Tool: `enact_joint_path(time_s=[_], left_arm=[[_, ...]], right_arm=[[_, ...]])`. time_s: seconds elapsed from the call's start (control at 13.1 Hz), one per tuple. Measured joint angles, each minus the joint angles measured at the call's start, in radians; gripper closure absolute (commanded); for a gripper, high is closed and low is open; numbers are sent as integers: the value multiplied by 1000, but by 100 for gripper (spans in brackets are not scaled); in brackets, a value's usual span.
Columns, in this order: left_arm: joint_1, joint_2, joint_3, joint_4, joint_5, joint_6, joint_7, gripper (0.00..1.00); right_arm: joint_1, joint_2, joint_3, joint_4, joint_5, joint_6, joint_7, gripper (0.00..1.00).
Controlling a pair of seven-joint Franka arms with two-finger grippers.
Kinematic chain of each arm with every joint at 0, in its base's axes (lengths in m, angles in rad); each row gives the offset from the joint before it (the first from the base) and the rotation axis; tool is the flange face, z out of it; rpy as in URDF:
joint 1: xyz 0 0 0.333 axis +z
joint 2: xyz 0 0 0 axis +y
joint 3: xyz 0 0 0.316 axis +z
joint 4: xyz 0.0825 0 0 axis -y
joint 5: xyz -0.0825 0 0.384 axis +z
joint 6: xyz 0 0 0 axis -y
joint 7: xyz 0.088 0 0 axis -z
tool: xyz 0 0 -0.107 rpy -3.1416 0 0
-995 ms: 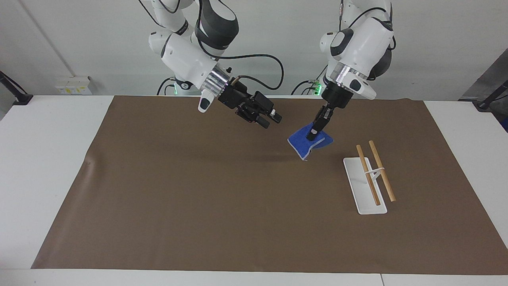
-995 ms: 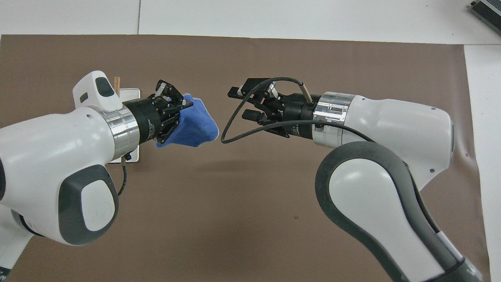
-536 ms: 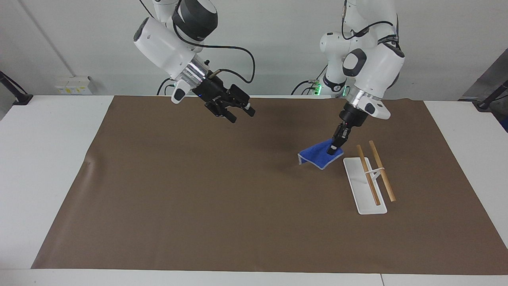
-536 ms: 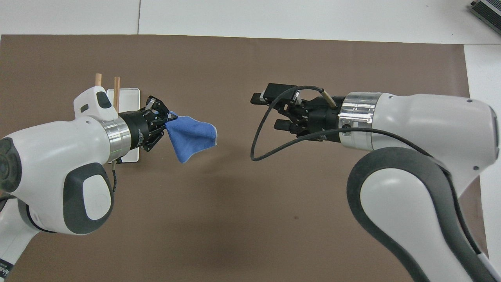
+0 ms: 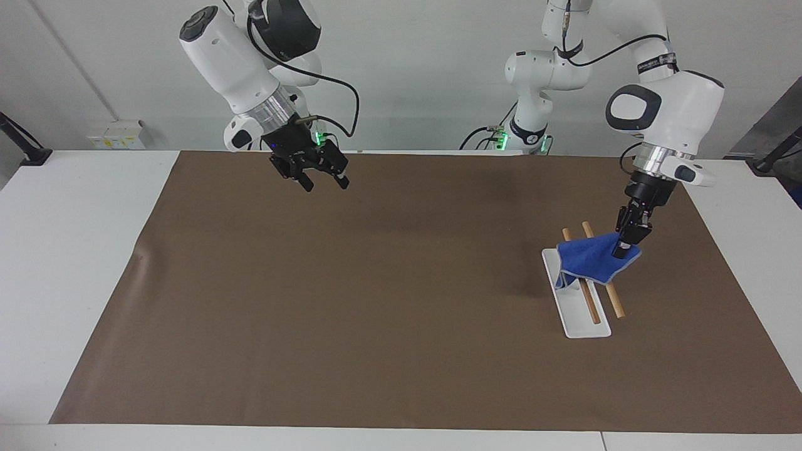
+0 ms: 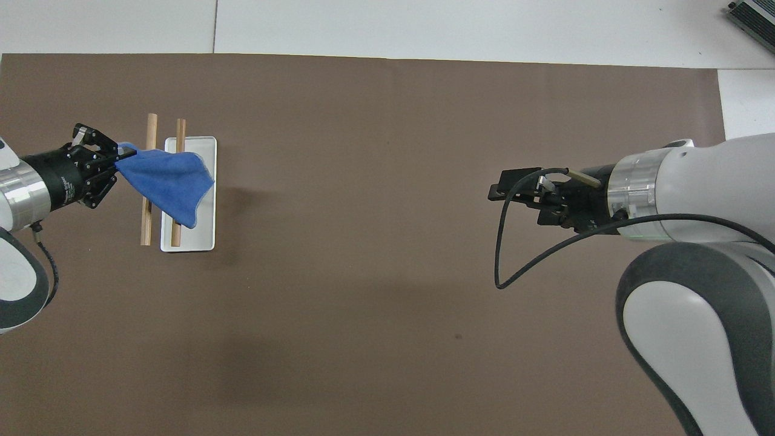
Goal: Right arm passes towel to left arm to hang
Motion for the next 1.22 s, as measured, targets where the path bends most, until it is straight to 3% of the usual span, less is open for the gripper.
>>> enact_joint_path(time_s=[0.46, 1.15, 1.22], left_arm=[[13, 28, 80, -8, -1, 54, -1, 100], [20, 37, 78, -139, -2, 65, -2, 100], [19, 38, 76, -147, -2, 65, -2, 81]], right_arm=[[-3, -26, -58, 28, -251, -96, -34, 0], [174, -11, -312, 155, -410, -213, -87, 0], [180, 0, -319, 175, -413, -227, -91, 0]])
